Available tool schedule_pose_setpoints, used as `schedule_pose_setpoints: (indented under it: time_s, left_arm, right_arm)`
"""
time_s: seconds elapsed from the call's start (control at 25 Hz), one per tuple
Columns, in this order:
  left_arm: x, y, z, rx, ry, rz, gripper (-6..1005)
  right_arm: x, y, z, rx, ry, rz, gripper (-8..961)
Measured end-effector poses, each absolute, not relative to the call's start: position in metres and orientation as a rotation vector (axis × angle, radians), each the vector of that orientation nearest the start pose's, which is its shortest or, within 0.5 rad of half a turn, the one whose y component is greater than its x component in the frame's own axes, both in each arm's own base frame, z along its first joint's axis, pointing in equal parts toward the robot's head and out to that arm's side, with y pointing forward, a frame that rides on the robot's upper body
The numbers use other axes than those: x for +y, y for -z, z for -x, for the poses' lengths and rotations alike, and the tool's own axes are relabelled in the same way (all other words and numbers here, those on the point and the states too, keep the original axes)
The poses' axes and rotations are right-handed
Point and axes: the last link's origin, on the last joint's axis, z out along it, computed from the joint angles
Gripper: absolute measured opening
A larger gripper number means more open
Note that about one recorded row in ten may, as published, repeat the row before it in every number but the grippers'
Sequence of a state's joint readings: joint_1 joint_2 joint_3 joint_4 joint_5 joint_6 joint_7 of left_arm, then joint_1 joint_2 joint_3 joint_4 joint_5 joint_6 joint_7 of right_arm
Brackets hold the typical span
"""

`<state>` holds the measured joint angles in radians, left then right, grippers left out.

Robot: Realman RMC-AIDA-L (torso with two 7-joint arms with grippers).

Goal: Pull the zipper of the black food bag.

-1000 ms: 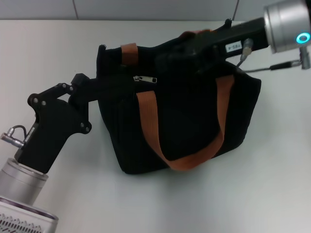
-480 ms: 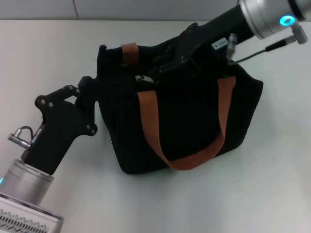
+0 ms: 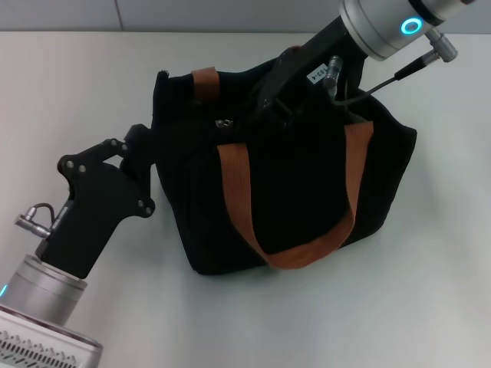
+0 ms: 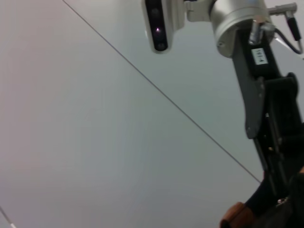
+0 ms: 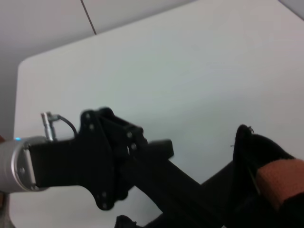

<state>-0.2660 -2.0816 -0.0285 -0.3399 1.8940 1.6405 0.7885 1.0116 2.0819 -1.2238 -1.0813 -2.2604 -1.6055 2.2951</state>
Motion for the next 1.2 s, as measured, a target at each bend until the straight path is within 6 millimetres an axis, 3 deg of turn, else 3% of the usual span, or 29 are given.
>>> schedule_pose_setpoints:
  time_s: [0.2,0.64,0.88,1.08,1.16,1.2]
  left_arm:
    - [0.218,0.060,0.277,0.381,0.463,1.670,9]
    - [0.216,0.058,0.275,0.384,0.476,1.658,9]
    - [0.216,0.058,0.275,0.388,0.481,1.654,9]
    - [0.212,0.056,0.272,0.404,0.507,1.644,9]
    - [0.211,0.056,0.271,0.409,0.514,1.642,9]
    - [0.211,0.056,0.271,0.409,0.514,1.642,9]
  right_arm:
    - [0.387,0.024,-0.043,0.470,0.117,3.046,357]
    - [0.395,0.037,-0.045,0.534,0.139,3.026,346]
    - [0.393,0.042,-0.046,0.495,0.178,3.031,264]
    - [0.388,0.030,-0.046,0.483,0.094,3.018,196]
    - [0.387,0.026,-0.047,0.483,0.063,3.014,43]
    - [0.387,0.024,-0.049,0.492,0.050,3.010,37]
